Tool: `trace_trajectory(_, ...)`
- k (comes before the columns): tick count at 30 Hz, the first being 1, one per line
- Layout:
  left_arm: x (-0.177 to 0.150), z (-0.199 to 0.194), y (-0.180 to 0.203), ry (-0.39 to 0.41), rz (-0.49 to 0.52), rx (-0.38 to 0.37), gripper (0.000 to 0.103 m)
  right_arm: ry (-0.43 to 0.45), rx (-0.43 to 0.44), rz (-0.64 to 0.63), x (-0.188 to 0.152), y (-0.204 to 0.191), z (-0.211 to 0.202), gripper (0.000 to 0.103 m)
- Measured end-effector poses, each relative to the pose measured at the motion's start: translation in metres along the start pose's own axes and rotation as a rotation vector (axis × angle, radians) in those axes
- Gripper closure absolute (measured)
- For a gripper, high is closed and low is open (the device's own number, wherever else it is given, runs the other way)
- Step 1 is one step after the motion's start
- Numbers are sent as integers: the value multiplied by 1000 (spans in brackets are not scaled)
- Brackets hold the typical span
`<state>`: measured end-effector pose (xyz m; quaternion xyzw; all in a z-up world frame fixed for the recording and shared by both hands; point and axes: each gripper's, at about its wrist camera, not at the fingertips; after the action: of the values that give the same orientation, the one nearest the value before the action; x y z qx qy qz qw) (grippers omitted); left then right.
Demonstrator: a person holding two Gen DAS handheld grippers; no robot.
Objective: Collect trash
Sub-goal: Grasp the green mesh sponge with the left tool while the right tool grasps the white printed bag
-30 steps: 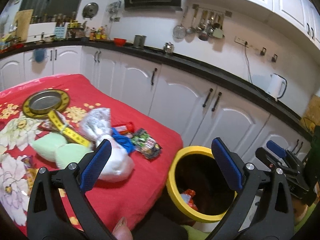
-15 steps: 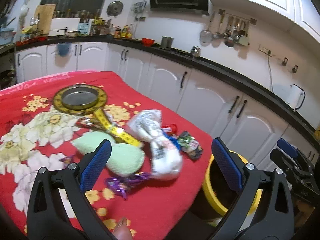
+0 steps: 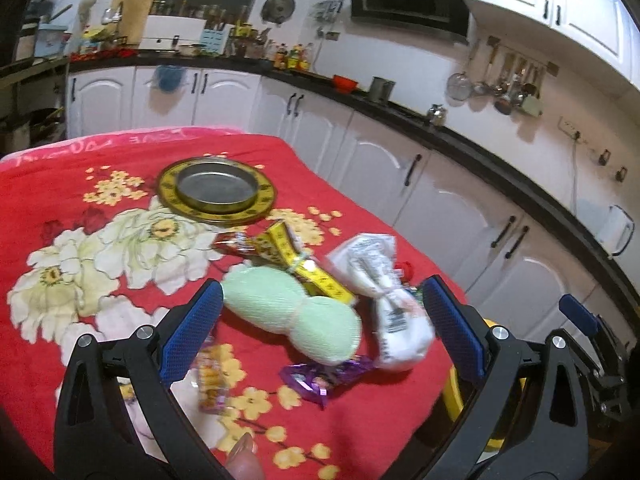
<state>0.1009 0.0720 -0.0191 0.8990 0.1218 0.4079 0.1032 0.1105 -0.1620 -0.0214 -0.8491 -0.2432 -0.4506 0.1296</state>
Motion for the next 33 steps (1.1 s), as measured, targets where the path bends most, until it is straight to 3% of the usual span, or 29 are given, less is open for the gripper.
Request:
trace_trajectory(4,4,6,-16,-35,-42,25,11,-46,32,-13,1,-8,20,11)
trace_trajectory(9,6,16,-30,-87,-89,-9,12,-105,64,-13,2,-15,50,11)
trace_trajectory(18,-3,43,-19,-228,-114,-129,33,-214,106,50,-3,-6,104,12)
trace_trajectory(28,-10,77,-10,-341,-152,-148,34,-308,194,127,-17,11,135,31)
trace_trajectory(33,-12,92,-22,-396,-241,-158,34,-321,242,156,-21,14,138,38)
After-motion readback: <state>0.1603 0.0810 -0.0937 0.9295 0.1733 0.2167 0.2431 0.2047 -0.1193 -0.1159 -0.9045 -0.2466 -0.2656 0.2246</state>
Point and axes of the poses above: each gripper's, at about its wrist camera, not at the fingertips, and z roughly the way its jaws point, y to its right, x to its top, and after that the axes turned 10 degrees about -y, right-handed
